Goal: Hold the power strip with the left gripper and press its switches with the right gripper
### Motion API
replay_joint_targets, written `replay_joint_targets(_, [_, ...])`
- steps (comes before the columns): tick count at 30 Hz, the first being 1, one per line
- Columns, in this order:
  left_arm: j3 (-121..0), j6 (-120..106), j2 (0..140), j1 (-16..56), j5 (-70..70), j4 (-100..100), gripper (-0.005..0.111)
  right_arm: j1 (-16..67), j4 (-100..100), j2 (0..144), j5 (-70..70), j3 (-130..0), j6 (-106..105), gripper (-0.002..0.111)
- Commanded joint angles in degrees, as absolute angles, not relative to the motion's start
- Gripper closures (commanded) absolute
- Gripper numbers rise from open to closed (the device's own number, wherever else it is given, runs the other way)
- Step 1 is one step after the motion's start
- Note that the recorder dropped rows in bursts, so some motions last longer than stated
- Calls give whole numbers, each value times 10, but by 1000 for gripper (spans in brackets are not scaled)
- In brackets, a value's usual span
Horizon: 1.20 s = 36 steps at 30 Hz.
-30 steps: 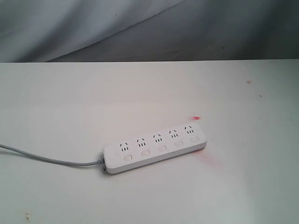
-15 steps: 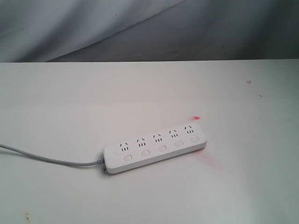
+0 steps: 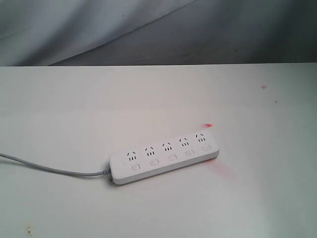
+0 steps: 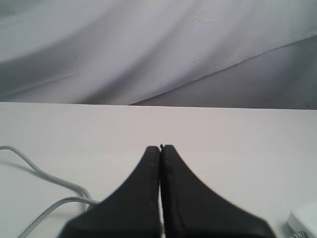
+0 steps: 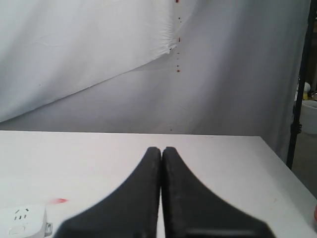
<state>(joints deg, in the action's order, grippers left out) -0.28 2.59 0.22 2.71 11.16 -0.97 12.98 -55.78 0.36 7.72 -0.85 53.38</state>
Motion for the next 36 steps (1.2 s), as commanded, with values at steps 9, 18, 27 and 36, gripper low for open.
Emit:
replay_joint_targets(9, [0, 25, 0, 27, 105, -12, 107, 127, -557, 0, 71, -5, 529, 108])
replay_joint_targets(18, [0, 25, 0, 27, 105, -12, 107, 127, -505, 0, 78, -4, 480, 108])
replay_joint_targets(27, [0, 25, 0, 27, 105, -12, 107, 127, 13, 0, 79, 0, -73, 108])
replay_joint_targets(36, [0, 25, 0, 27, 105, -12, 107, 127, 79, 0, 70, 0, -55, 108])
